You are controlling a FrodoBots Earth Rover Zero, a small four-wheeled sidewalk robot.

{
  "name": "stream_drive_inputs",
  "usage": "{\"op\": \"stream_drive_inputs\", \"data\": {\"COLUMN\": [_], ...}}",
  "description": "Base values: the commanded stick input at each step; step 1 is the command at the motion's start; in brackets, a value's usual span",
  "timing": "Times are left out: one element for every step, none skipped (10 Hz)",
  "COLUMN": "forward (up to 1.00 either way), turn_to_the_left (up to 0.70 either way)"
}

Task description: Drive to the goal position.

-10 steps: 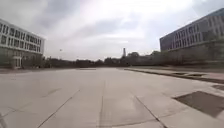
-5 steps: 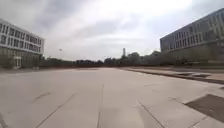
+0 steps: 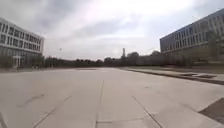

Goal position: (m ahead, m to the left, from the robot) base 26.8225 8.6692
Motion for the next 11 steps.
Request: {"op": "stream_drive_inputs", "data": {"forward": [0.7, 0.7, 0.7, 0.7, 0.7, 0.7, 0.7, 0.7, 0.7, 0.7, 0.7], "turn_to_the_left": [0.0, 0.0, 0.0, 0.0, 0.0, 0.0, 0.0, 0.0, 0.0, 0.0, 0.0]}}
